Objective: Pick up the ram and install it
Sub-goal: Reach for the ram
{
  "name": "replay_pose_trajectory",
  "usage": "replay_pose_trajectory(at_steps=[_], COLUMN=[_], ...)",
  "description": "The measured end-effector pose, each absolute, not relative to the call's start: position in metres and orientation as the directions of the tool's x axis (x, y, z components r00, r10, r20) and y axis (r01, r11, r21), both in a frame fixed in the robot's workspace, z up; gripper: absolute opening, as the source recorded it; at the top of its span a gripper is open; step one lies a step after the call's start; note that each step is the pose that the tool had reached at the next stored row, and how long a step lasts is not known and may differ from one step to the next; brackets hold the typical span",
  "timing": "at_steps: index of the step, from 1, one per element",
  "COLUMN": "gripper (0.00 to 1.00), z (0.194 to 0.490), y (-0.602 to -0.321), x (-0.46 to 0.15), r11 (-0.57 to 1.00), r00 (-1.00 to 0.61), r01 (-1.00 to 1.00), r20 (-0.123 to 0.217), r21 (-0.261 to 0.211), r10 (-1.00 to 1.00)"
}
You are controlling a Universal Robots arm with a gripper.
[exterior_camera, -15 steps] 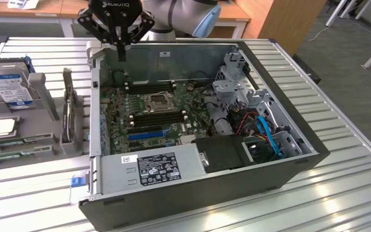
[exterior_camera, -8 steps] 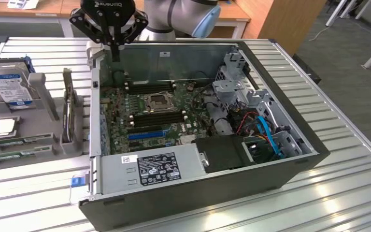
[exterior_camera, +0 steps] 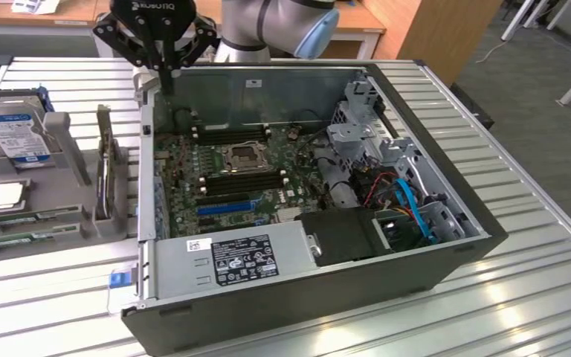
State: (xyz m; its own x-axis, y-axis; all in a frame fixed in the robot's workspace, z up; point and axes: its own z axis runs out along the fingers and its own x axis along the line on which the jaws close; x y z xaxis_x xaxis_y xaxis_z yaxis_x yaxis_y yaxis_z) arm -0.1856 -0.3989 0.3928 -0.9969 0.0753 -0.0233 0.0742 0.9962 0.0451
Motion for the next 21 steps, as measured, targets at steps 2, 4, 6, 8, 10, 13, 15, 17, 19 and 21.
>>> replay_pose_trajectory(at_steps=[2, 4, 6, 8, 10, 13, 15, 17, 19, 21], gripper=[0.1, 0.1, 0.1, 0.1, 0.1, 0.1, 0.1, 0.1, 0.1, 0.1], z=[0.393, 0.393, 0.393, 0.393, 0.393, 0.392, 0.392, 0.392, 0.392, 0.392], y=[-0.399, -0.399, -0.399, -0.399, -0.399, -0.399, -0.399, -0.399, -0.399, -0.399], x=[-0.189, -0.192, -0.195, -0.199, -0.202, -0.208, -0.212, -0.215, -0.219, -0.222], r11=[0.996, 0.996, 0.996, 0.996, 0.996, 0.996, 0.996, 0.996, 0.996, 0.996], r00=[-0.997, -0.997, -0.997, -0.997, -0.997, -0.997, -0.997, -0.997, -0.997, -0.997], r01=[0.074, 0.074, 0.074, 0.074, 0.074, 0.074, 0.074, 0.074, 0.074, 0.074], r20=[-0.023, -0.023, -0.023, -0.023, -0.023, -0.023, -0.023, -0.023, -0.023, -0.023], r21=[0.045, 0.045, 0.045, 0.045, 0.045, 0.045, 0.045, 0.045, 0.045, 0.045], r10=[0.075, 0.075, 0.075, 0.075, 0.075, 0.075, 0.075, 0.075, 0.075, 0.075])
